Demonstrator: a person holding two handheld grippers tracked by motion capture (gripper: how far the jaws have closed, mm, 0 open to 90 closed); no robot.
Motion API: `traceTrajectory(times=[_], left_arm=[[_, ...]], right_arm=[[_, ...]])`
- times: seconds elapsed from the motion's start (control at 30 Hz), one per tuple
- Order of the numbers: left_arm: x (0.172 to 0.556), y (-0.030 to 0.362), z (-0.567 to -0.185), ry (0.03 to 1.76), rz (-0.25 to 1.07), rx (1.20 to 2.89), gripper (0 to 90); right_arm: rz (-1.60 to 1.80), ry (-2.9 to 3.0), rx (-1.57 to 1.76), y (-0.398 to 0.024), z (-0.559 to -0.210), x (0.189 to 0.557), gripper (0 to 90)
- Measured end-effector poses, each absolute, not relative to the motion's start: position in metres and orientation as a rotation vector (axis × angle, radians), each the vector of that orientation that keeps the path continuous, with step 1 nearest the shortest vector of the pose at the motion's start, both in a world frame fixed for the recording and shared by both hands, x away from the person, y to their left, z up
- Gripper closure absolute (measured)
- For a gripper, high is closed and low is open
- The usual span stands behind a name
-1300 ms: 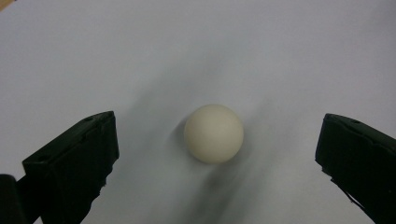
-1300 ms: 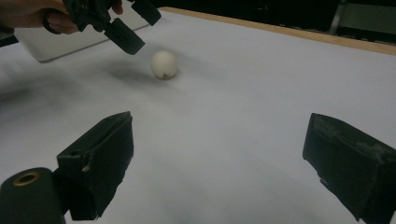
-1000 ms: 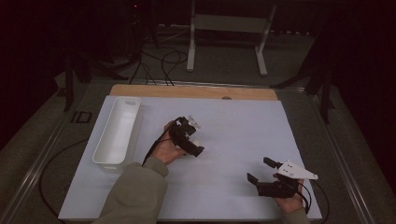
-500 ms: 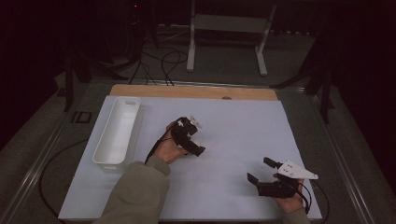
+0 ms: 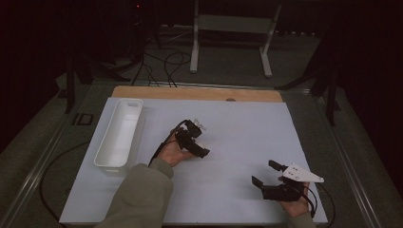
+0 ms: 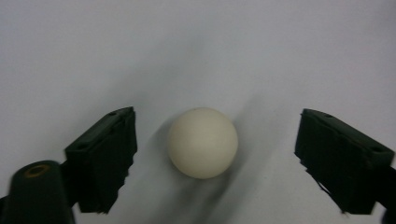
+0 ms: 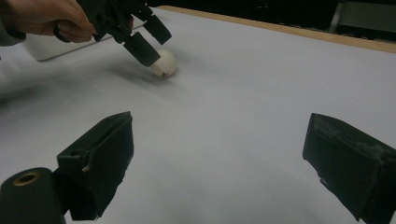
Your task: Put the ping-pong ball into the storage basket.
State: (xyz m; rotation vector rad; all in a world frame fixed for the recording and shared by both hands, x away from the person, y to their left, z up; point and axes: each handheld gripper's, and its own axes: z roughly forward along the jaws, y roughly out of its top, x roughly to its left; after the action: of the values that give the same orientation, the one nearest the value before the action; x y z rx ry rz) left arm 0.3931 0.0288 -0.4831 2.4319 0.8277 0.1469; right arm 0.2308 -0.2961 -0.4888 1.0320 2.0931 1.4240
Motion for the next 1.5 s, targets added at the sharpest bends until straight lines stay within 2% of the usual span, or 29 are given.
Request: traceTrajectory(times=[0.9,1.13,1.5], left_arm=[[0.399,0.028,-0.496,0.882,0.09,2.483,40.3],[0.399,0.027,-0.498,0.888,0.086,2.493,50.4],[0.398,0.029,-0.494,0.881,0.11,2.492,51.4]], right_arm=[[1.42,2.089,1.035,-0.297,-0.489,0.231,8.0],[1.42,2.09,1.035,-0.297,-0.489,0.231,8.0],[1.421,2.092,1.033,-0.296,-0.489,0.231,8.0]])
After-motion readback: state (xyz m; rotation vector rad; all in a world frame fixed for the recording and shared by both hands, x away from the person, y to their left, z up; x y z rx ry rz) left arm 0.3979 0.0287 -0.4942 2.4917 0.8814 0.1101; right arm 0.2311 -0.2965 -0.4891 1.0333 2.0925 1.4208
